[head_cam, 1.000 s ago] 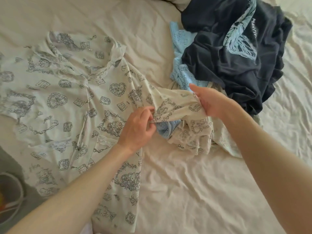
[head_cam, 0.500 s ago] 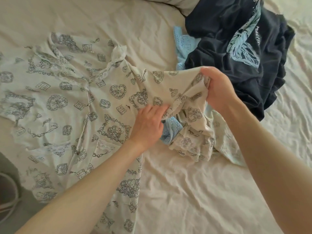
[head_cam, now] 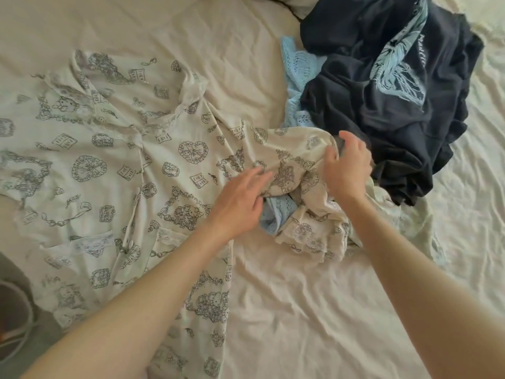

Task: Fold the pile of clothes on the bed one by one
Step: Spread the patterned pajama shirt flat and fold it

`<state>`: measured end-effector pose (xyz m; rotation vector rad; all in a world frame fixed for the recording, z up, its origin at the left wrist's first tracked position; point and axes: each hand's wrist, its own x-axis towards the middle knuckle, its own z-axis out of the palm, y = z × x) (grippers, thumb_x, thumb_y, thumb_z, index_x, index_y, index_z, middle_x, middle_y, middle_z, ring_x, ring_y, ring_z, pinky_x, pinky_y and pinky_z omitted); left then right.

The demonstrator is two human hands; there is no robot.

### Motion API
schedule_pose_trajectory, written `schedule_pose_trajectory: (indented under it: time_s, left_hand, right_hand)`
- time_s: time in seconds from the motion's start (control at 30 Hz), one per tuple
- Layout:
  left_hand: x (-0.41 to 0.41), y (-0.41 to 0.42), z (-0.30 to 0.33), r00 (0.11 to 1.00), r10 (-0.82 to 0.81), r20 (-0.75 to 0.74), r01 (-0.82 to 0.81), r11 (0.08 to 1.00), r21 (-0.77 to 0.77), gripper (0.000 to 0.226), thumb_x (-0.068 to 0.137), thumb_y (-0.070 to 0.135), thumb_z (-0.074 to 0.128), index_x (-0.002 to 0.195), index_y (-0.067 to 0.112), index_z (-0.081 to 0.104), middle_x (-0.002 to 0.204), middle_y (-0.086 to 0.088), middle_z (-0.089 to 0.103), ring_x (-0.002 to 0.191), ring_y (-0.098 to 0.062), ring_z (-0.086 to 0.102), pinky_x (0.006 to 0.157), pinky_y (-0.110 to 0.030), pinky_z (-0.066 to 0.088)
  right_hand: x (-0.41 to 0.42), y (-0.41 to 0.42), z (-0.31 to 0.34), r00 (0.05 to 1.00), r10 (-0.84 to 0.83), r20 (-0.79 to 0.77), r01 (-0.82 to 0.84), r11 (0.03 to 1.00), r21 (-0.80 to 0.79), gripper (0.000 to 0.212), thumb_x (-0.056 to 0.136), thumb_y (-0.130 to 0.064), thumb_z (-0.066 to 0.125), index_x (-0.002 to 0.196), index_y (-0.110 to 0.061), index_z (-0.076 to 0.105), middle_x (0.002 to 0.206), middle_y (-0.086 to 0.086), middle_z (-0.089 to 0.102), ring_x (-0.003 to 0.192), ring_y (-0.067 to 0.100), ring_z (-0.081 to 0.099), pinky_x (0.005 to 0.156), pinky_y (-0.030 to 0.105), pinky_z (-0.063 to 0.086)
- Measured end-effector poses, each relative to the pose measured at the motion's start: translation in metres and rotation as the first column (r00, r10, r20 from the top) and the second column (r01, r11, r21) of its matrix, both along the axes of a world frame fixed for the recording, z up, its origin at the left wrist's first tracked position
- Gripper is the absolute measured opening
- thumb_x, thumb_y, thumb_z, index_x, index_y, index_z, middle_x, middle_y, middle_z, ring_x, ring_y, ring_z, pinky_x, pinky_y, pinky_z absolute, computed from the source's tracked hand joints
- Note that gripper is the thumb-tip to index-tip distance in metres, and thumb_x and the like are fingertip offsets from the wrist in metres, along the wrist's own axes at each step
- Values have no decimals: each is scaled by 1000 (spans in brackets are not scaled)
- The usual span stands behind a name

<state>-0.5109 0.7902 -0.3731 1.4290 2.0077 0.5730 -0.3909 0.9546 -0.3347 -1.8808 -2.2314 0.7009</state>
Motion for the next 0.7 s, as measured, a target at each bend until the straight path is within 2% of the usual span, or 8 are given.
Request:
schedule_pose_trajectory:
  time_s: [0.1, 0.23, 0.3, 0.37, 0.43, 0.5, 0.57, 0.7]
  left_hand:
    - [-1, -53, -5, 995, 74, -64, -77, 996, -53, 53, 97, 13, 39, 148, 18, 24, 156, -3, 18, 145, -20, 10, 118, -32, 5]
    - [8, -135, -14, 996, -1, -93, -26, 957, -290, 54, 99, 19, 32, 149, 27, 12, 157, 3, -4, 143, -15, -12, 116, -34, -8]
    - [16, -167, -17, 994, -28, -106, -7, 949, -315, 57, 98, 19, 32, 145, 30, 1, 155, 4, -11, 143, -15, -14, 114, -32, -13]
    - [27, -191, -14, 994, -20, -105, -11, 958, -287, 59, 99, 14, 36, 143, 31, 0, 155, 4, -9, 144, -15, -12, 114, -29, -13]
    - [36, -211, -8, 995, 14, -103, -39, 971, -238, 65, 96, 5, 43, 147, 26, 9, 155, 3, -4, 144, -15, -8, 117, -32, -6]
    - [42, -230, -1, 986, 114, -119, -136, 970, -199, 65, 92, 0, 49, 148, 20, 24, 155, -2, 6, 145, -20, 3, 119, -40, 6]
    - [41, -252, 3, 946, 286, -149, -309, 936, -166, 58, 88, -2, 56, 142, 11, 38, 153, -12, 24, 143, -29, 19, 116, -47, 20]
    - [12, -291, 5, 683, 729, -48, -715, 654, -246, 52, 91, 6, 56, 140, 6, 38, 144, -15, 35, 133, -27, 35, 109, -35, 28]
  right_hand:
    - [9, -62, 1, 976, 212, -44, -201, 961, 190, 41, 93, -14, 51, 133, -9, 49, 144, 12, 42, 134, 28, 35, 112, 42, 25]
    - [24, -147, -7, 966, 242, -86, -224, 958, 181, 31, 88, -1, 57, 118, 0, 62, 135, 19, 51, 128, 37, 44, 108, 51, 32]
    - [29, -183, -14, 964, 253, -85, -237, 957, 165, 30, 85, 3, 59, 114, 1, 64, 129, 21, 55, 123, 39, 49, 105, 52, 36]
    - [35, -215, -19, 970, 205, -129, -198, 978, 62, 29, 87, 0, 59, 115, 1, 63, 121, 19, 59, 114, 35, 55, 97, 45, 44]
    - [40, -244, -23, 984, 108, -145, -137, 970, -202, 27, 94, -14, 54, 119, -5, 58, 111, 11, 60, 102, 27, 59, 83, 35, 47]
    - [44, -275, -30, 995, 65, -72, -92, 867, -490, 25, 96, -29, 50, 113, -12, 57, 99, 2, 61, 90, 20, 59, 71, 30, 43]
    - [49, -306, -35, 999, -10, -50, -23, 789, -614, 22, 94, -36, 52, 96, -15, 54, 84, -1, 60, 78, 19, 57, 65, 30, 42]
    - [59, -345, -38, 972, -222, -81, 111, 732, -673, 33, 91, -33, 57, 65, -18, 44, 56, -7, 43, 53, 10, 42, 46, 16, 32]
